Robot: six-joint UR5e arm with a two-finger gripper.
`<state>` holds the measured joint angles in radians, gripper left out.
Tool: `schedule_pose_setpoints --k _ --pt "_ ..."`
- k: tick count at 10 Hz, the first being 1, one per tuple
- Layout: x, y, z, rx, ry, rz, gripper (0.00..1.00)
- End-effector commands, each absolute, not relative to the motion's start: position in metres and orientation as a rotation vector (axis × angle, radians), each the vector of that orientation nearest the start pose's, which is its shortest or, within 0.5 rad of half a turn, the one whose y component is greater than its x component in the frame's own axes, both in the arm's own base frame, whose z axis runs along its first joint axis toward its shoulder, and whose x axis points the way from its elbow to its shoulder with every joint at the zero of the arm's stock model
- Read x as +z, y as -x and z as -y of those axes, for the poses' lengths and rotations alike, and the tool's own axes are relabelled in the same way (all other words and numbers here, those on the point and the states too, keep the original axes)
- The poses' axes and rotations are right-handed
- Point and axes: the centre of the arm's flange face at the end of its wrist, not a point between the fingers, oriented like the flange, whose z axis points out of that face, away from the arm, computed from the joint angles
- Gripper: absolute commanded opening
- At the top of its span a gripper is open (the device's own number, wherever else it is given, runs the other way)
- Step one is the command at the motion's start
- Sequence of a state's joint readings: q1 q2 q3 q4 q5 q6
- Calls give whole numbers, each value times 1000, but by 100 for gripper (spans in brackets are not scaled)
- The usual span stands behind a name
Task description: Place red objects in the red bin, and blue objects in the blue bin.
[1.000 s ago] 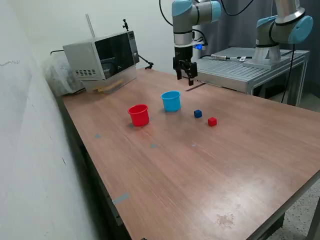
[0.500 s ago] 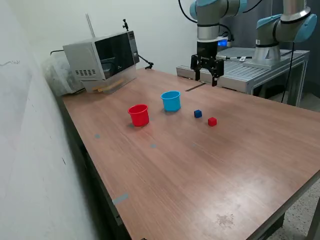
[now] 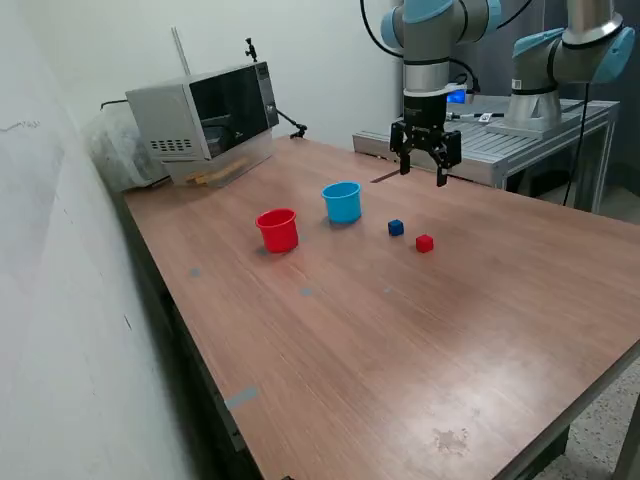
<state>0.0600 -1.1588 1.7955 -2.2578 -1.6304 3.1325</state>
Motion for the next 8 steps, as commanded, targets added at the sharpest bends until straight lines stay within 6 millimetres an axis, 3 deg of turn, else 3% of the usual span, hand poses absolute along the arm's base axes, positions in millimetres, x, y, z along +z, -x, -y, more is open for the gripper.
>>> schedule_pose_setpoints --k 1,4,8 --pt "202 589 180 97 2322 -2119 100" --pt "179 598 181 89 2289 -2148 100" --pt "159 589 215 81 2321 -2108 100"
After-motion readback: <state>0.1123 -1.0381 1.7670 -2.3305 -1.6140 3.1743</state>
